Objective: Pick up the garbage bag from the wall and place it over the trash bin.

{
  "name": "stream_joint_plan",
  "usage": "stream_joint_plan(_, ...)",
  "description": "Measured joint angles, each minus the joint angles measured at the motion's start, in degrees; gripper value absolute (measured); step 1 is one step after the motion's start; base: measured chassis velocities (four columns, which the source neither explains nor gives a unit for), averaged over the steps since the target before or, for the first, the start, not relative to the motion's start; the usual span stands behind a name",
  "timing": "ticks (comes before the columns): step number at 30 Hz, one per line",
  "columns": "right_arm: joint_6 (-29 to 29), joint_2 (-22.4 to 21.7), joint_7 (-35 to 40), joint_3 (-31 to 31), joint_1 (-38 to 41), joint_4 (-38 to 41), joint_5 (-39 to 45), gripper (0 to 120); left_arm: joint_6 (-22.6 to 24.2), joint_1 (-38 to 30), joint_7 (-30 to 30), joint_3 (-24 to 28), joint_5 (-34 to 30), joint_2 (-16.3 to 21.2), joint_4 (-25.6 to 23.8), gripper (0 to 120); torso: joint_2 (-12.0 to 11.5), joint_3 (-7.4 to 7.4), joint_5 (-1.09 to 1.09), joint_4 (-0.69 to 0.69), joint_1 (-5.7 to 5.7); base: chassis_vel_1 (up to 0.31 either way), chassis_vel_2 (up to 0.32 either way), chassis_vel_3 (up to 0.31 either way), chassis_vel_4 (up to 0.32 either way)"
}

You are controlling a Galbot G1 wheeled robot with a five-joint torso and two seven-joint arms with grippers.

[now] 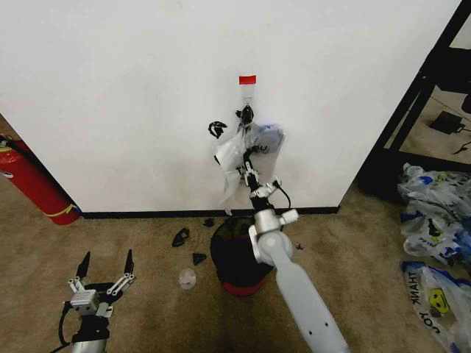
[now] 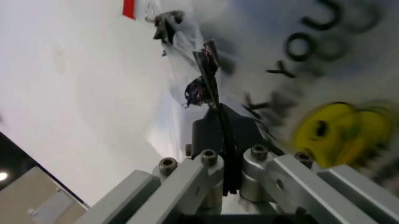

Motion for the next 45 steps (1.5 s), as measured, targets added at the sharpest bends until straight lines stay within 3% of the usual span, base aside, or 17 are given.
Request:
stream_joint_plan(6, 1.5, -3.43, 1.93, -1.15, -4.3, 4.38, -1.0, 0, -0.03, -0.32, 0.0, 0.38, -0.21, 0.18, 0.12, 100, 0.0, 0.0, -0.01, 0.02, 0.0, 0.0, 0.0, 0.0, 0.0)
stream_joint_plan(11, 4.12, -10.4, 3.56, -4.13, -9.83, 9.35, -3.6, 0, 0.34, -1.0, 0.02, 0.76, -0.57, 0.46, 0.15, 100, 0.0, 0.0, 0.01, 0.01, 0.0, 0.0, 0.0, 0.0, 0.0)
stream_joint_plan(21, 7.13, -15.79, 6.29, -5.49, -14.59, 13.96, -6.19, 0, 0.41, -1.35, 0.07, 0.71, -0.86, 0.52, 0.87, 100, 0.0, 0.0, 0.0, 0.02, 0.0, 0.0, 0.0, 0.0, 0.0)
stream_joint_plan(26, 10.4, -19.21, 11.46, -7.68, -17.16, 15.82, -10.13, 0, 0.44, -1.35, 0.08, 0.56, -0.87, 0.42, 0.87, 100, 0.0, 0.0, 0.0, 0.02, 0.0, 0.0, 0.0, 0.0, 0.0)
stream_joint_plan(45, 17.36, -23.35, 20.61, -10.09, -25.5, 17.39, -22.29, 0, 0.51, -1.19, 0.1, 0.37, -0.88, 0.03, 0.27, 100, 0.0, 0.0, 0.0, 0.02, 0.0, 0.0, 0.0, 0.0, 0.0)
